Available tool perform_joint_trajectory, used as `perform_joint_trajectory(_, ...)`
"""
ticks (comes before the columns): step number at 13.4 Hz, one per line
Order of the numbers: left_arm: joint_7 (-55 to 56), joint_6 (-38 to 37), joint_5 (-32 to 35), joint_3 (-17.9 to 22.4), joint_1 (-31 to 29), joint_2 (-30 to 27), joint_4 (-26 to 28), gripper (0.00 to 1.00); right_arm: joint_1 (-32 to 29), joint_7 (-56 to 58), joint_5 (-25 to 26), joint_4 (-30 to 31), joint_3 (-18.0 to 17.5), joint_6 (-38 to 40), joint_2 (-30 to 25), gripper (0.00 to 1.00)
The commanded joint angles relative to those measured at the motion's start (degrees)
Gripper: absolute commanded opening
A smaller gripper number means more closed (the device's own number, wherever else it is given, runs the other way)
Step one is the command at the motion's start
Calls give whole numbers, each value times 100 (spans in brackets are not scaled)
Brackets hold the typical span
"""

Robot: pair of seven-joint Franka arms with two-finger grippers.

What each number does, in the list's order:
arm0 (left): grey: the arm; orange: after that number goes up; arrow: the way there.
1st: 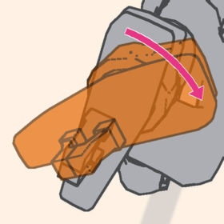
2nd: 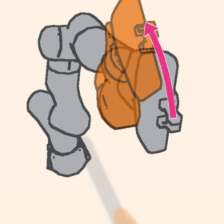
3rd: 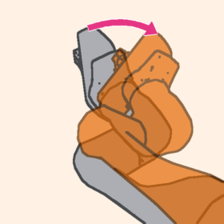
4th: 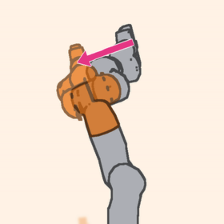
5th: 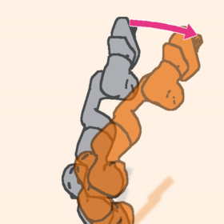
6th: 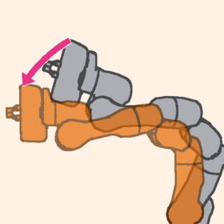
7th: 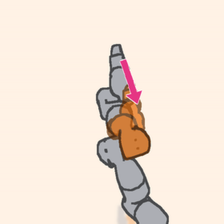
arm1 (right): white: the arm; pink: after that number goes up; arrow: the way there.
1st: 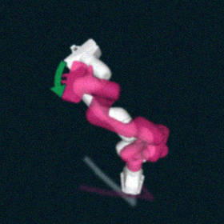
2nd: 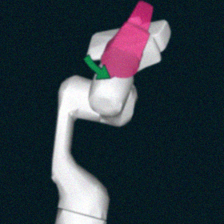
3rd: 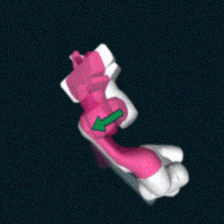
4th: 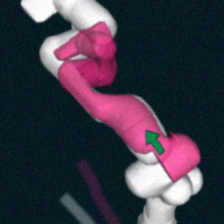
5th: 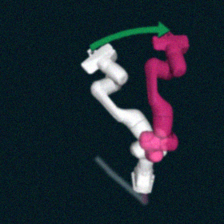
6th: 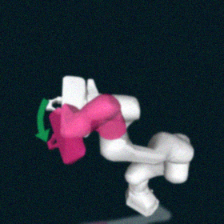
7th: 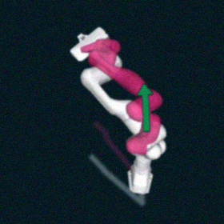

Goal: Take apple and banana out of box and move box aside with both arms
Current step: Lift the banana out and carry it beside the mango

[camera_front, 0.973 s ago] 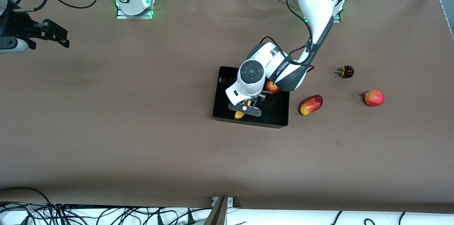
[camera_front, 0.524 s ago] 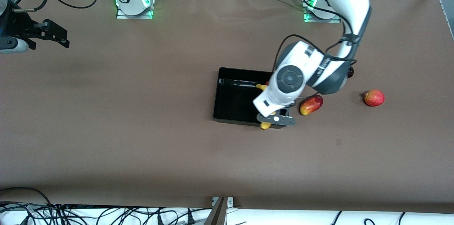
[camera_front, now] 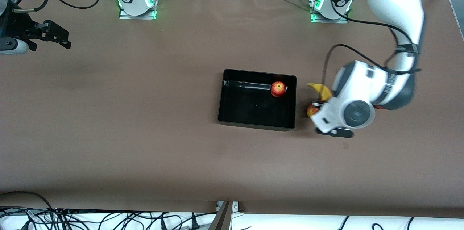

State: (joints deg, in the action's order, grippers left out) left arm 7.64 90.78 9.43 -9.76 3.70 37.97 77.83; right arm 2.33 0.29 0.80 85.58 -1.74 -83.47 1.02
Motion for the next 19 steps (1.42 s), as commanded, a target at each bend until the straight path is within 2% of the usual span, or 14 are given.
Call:
perform_joint_trajectory(1,-840,18,671,-87,-501,289,92,0,-39,33,-89,-32,-10,-21,-5,100)
perform_joint_trajectory(3,-1114,455,815,-87,-721,395,336,0,-48,33,-89,-32,-10,-21,-5,100)
perform_joint_trajectory(5,-1203,1149,815,-87,-888,396,828,0,-48,33,-89,-32,-10,-21,-5,100)
perform_joint_trajectory(7,-1203,1468,815,-87,-907,395,1189,5,-48,33,-89,-32,-2,-21,-5,100)
perform_joint_trajectory(8,-1203,1538,815,-87,-898,387,1251,14,-39,33,-89,-32,24,-21,-5,100)
perform_joint_trajectory(9,-1203,1539,815,-87,-889,369,1235,63,-39,33,-97,-32,33,-21,-5,100)
perform_joint_trajectory(10,-1220,1487,806,-140,-898,343,1243,100,-39,33,-97,-32,33,-21,-5,100)
perform_joint_trajectory(13,-1115,838,727,-367,-618,-68,1069,100,-39,33,-97,-32,33,-21,-5,100)
perform_joint_trajectory(16,-1045,144,710,-982,-249,-334,533,100,-48,33,-89,-32,33,-29,-5,100)
perform_joint_trajectory(19,398,54,719,-1037,585,-325,417,100,-48,33,-89,-32,33,-38,-5,100)
